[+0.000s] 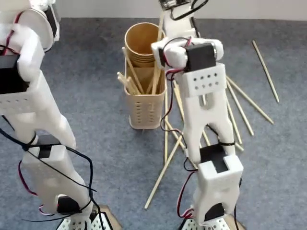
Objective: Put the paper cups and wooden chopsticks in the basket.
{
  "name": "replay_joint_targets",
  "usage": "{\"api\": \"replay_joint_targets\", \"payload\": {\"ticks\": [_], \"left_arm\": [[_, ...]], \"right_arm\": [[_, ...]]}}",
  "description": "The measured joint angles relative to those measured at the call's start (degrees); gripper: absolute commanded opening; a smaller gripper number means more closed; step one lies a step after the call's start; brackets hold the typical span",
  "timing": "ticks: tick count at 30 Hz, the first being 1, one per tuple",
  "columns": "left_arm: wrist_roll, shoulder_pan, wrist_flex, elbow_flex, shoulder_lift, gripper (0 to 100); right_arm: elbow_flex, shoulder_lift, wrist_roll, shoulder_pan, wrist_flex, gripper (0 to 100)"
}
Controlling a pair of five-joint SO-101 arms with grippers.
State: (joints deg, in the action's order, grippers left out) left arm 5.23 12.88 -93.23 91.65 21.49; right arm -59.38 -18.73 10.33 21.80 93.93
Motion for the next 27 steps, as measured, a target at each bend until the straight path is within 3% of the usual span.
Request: {"api": "replay_joint_targets", "payload": {"ticks": [5, 11, 17, 22, 27], "left_arm": [[-0.1, -0.1, -4.7, 0.0, 0.0, 14], [-0.1, 3.3, -8.3, -8.4, -2.4, 15], [-2.6, 3.4, -8.4, -39.1, -11.1, 15], [-6.7, -0.8, -8.4, -65.8, -20.0, 15], [-7.0, -3.3, -8.4, -83.8, -30.2, 19]], "right_arm": [[-14.5, 3.4, 0.3, -1.4, 5.9, 18.4], [-17.8, 11.2, 0.3, -13.3, 6.5, 18.4], [-2.0, 12.3, -1.7, -28.7, 6.5, 18.4], [9.3, 12.2, -1.2, -32.6, 6.5, 18.4], [12.7, 14.5, 3.2, -35.3, 6.5, 18.4]]}}
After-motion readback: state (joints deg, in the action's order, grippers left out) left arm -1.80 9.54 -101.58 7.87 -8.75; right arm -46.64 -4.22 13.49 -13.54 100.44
